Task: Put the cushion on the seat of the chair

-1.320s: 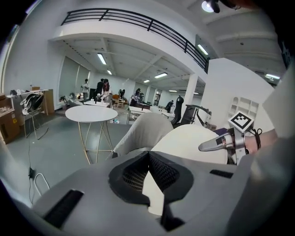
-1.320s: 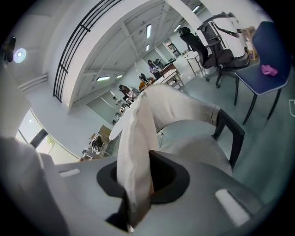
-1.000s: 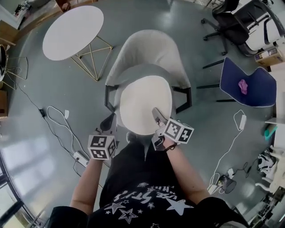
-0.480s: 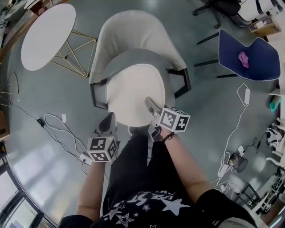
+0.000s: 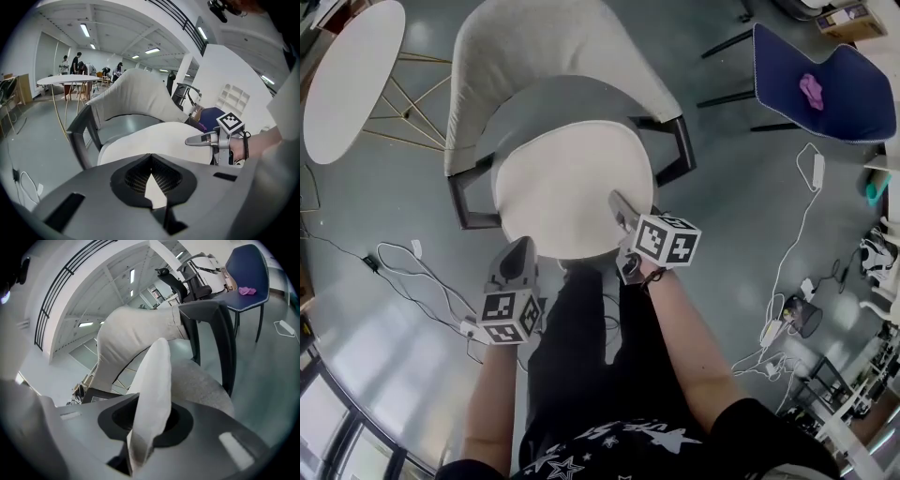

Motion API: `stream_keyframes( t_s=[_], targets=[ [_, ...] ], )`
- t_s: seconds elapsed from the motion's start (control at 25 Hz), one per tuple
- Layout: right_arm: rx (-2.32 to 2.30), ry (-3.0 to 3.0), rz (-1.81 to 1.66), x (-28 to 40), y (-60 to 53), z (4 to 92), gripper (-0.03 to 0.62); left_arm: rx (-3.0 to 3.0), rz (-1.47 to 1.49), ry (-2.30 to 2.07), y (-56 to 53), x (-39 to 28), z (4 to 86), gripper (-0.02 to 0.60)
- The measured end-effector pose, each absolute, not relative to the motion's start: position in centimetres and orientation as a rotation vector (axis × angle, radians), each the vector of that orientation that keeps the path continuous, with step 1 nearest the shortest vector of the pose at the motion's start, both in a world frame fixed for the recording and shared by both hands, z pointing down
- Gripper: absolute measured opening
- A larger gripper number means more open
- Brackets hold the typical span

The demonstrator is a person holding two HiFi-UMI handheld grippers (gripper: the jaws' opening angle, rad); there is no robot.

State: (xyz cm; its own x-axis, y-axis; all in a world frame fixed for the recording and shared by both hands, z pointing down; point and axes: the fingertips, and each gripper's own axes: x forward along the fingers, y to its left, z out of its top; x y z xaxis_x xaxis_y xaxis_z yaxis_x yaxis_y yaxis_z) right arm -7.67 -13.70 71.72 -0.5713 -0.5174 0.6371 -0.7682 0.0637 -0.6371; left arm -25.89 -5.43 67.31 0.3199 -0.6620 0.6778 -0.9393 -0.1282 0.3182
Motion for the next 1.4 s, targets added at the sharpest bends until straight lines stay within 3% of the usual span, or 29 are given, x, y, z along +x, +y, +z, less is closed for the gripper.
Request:
stream_keyframes(
  t_s=[0.48, 0.84, 1.4],
  targets=[
    [1.366, -2.014, 1.409, -4.2, -15.0, 77.5, 0.168, 1.860, 0.582, -1.352, -5.9, -23.5, 70.5, 0.008],
    [1.390, -1.884, 1.395, -2.7, -14.2, 80.2, 0.435, 1.889, 0.600, -1.296, -7.2, -21.0, 70.6, 0.008],
    [1.572, -1.821, 1.308, 1.0, -12.8, 76.9, 0.436, 1.887, 0.569, -1.326, -7.9, -21.7, 70.0, 0.008]
  ],
)
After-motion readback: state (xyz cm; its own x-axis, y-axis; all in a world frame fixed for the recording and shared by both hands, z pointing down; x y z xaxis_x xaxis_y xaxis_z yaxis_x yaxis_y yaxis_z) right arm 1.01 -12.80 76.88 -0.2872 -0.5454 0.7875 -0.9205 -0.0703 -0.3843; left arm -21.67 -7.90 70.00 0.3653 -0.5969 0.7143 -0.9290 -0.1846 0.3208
